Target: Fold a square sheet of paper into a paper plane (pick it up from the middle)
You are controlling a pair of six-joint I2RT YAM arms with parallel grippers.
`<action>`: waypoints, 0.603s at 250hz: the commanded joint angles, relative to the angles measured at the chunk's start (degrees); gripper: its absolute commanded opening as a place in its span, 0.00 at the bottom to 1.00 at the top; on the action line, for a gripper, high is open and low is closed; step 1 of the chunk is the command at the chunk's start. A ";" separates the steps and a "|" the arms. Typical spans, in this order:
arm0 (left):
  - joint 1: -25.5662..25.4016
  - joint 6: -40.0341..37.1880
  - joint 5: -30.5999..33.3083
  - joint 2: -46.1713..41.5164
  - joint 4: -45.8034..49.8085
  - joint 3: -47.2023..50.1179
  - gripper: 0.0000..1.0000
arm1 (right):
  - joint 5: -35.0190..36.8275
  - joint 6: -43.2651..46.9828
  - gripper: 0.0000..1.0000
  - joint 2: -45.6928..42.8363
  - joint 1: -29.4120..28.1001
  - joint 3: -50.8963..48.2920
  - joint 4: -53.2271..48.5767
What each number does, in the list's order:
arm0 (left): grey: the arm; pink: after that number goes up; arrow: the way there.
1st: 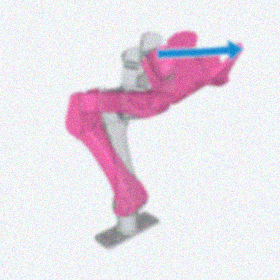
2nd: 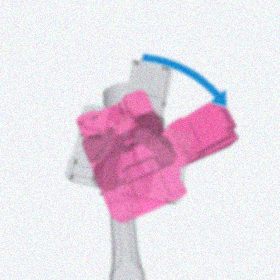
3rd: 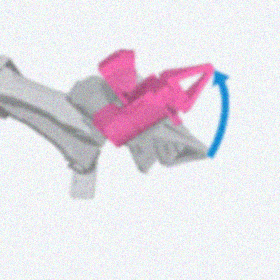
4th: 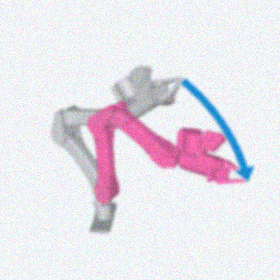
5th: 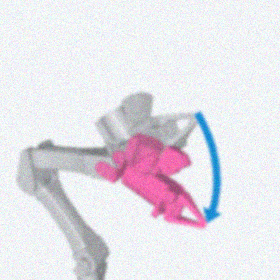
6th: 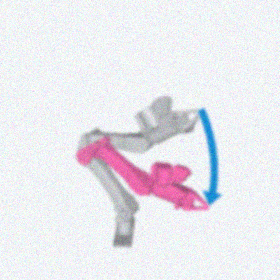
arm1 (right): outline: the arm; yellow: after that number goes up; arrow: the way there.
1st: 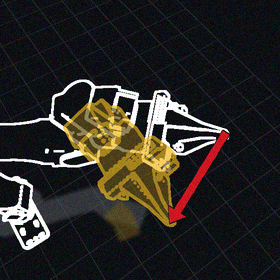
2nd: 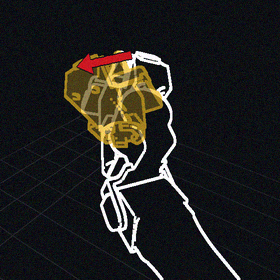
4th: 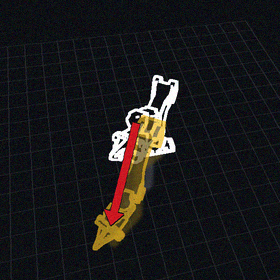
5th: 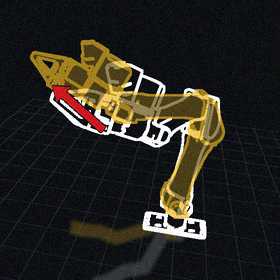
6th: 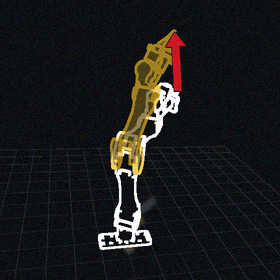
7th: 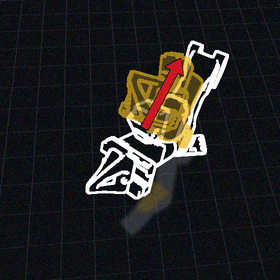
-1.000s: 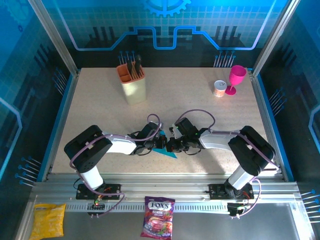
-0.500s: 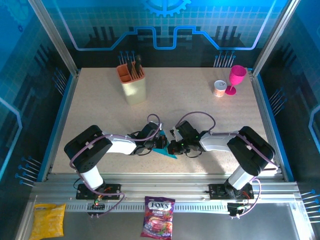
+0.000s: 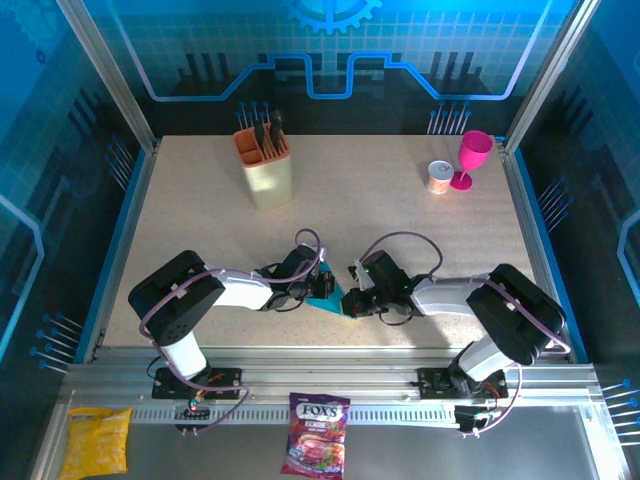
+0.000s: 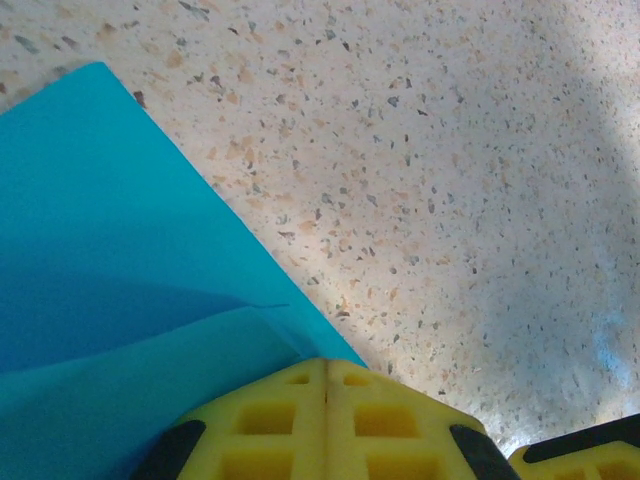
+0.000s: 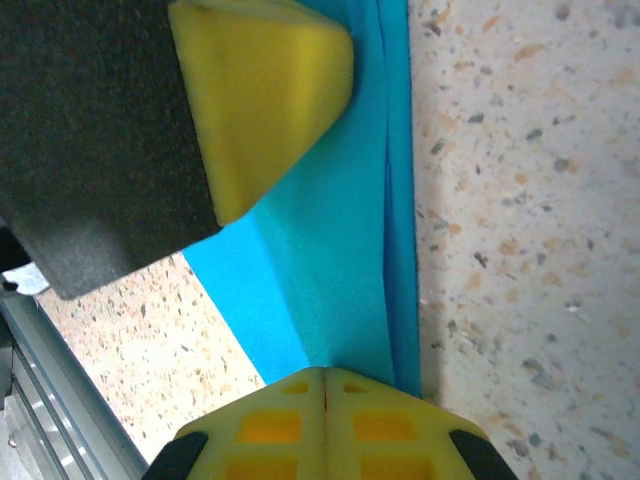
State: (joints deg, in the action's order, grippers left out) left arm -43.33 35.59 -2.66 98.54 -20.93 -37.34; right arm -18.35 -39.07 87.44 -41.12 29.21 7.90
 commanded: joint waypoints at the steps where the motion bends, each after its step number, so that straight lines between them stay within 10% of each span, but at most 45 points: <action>1: 0.70 -1.87 3.13 2.09 5.29 2.16 0.00 | 0.42 -0.99 0.00 0.23 0.22 -4.24 -7.58; 151: 0.72 -1.76 3.61 2.55 4.72 2.56 0.00 | 2.26 -6.14 0.00 -6.02 0.26 -12.86 -9.10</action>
State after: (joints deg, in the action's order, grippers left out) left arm -43.62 35.59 -3.60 98.54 -21.41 -36.99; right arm -17.34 -43.16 79.61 -40.82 20.08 12.53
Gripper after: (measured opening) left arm 0.051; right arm 0.061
